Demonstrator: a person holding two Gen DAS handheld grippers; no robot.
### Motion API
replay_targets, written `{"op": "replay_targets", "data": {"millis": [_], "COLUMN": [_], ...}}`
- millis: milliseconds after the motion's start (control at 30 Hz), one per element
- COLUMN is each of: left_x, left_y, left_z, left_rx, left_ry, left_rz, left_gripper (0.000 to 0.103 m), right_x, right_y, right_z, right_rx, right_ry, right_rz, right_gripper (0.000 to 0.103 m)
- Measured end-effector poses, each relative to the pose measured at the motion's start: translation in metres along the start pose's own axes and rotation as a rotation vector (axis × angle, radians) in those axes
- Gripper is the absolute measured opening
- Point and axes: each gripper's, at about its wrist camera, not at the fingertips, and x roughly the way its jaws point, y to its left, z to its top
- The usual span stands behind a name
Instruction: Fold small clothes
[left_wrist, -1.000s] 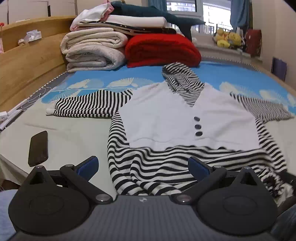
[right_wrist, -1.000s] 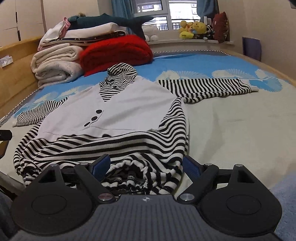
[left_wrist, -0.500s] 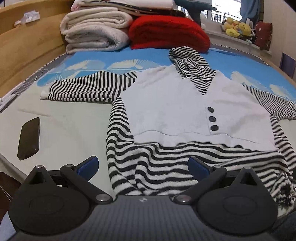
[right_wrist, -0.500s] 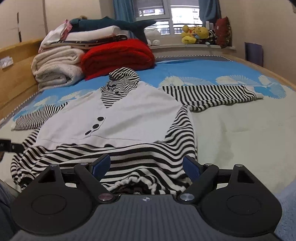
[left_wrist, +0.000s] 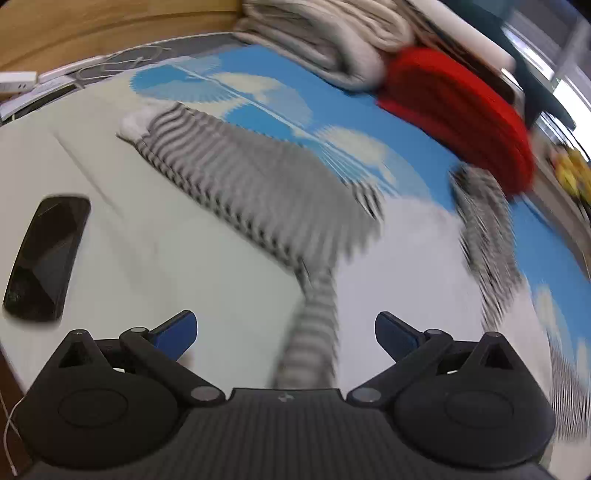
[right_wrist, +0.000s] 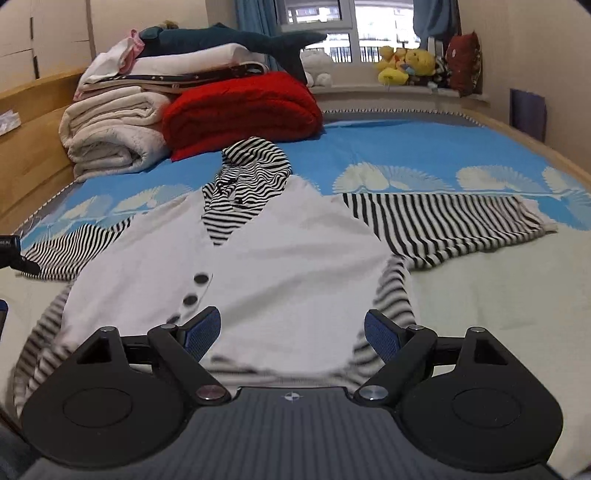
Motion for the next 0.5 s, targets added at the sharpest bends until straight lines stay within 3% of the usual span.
{"op": "replay_targets", "data": {"millis": [167,367,433,500], "left_x": [0.066,0.137,0.144,0.148], "left_y": [0.040,0.107,0.124,0.136], "left_z": [0.070,0.108,0.120,0.133], "left_rx": [-0.204,-0.503,-0.571,-0.616], "left_ry": [-0.006,0.043,-0.004,-0.040], "left_rz": [-0.006,-0.059,-0.065,-0.049], "left_gripper": [0.103,0.102,0.102,0.102], "right_x": [0.048,0.108,0.121,0.125], "right_y": [0.000,-0.016,-0.026,-0.038], "right_z": [0.043,0.070,0.074,0.076], "right_rx": [0.023,-0.005,0.023,0.091], "right_ry": [0.008,-0.058,-0.013,0.004], "right_rz": [-0.007,-0.131,-0.164,-0.136], "right_gripper": [0.086,0.086,0.086,0.086]}}
